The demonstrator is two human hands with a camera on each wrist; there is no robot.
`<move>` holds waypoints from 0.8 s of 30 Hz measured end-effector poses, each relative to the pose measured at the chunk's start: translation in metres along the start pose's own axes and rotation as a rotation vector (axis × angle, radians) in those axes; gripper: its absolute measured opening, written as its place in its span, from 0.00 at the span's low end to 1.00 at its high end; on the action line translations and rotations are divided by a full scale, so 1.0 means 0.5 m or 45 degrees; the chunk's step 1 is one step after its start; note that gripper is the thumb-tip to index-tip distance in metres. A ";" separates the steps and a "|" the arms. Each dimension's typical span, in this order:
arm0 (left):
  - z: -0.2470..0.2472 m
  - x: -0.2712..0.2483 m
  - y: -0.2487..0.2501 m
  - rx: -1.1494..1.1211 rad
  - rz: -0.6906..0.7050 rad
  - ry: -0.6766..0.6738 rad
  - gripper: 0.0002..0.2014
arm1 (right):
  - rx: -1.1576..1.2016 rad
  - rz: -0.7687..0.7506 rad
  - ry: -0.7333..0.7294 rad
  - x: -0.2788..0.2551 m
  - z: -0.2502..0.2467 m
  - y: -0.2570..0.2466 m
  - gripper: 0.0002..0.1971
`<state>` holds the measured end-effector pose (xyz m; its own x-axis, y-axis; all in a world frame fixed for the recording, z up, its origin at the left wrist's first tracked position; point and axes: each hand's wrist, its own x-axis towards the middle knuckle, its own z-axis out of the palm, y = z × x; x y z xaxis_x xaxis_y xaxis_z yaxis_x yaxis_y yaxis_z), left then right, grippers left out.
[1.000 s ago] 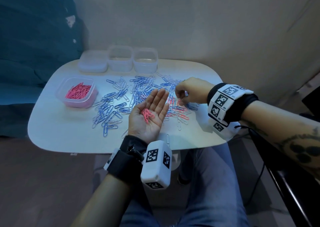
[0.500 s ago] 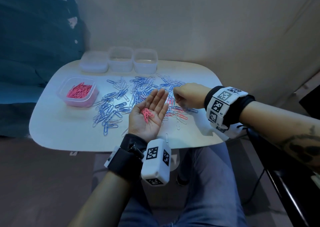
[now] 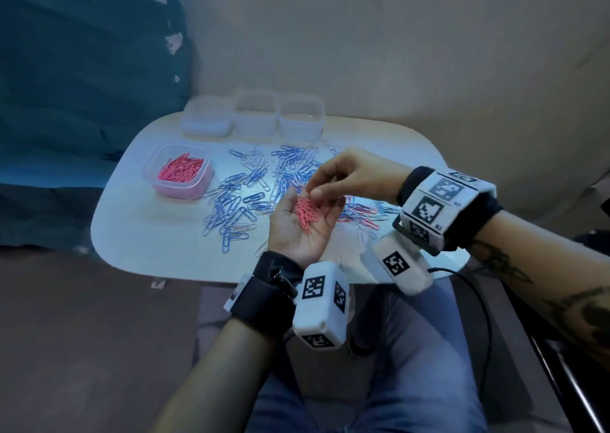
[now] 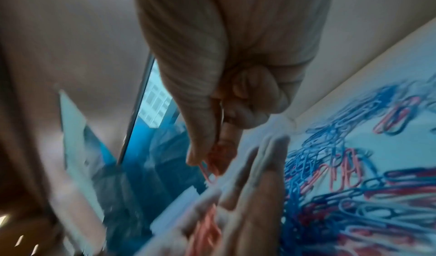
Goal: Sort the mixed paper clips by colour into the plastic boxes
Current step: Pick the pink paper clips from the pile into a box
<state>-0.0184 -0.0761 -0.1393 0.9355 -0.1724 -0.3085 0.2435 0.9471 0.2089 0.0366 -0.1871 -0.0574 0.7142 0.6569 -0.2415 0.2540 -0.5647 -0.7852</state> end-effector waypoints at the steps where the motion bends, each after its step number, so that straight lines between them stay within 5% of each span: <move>1: -0.001 -0.001 0.001 -0.013 -0.004 -0.013 0.28 | -0.009 0.010 0.080 -0.001 -0.008 0.003 0.09; 4: -0.003 -0.001 0.003 0.000 -0.004 -0.038 0.30 | 0.019 0.058 0.485 -0.015 -0.063 0.039 0.03; 6: -0.006 0.001 0.003 -0.003 -0.003 -0.050 0.28 | -0.167 0.119 0.565 -0.021 -0.094 0.075 0.03; 11: -0.008 0.002 0.002 -0.010 -0.013 -0.110 0.27 | -0.778 0.216 0.226 -0.013 -0.083 0.133 0.14; 24: -0.010 0.004 0.001 0.009 -0.013 -0.099 0.26 | -0.814 0.322 0.075 0.012 -0.082 0.133 0.05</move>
<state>-0.0175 -0.0744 -0.1447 0.9500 -0.2026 -0.2374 0.2544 0.9434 0.2128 0.0844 -0.2414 -0.0879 0.8319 0.4483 -0.3270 0.3969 -0.8926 -0.2138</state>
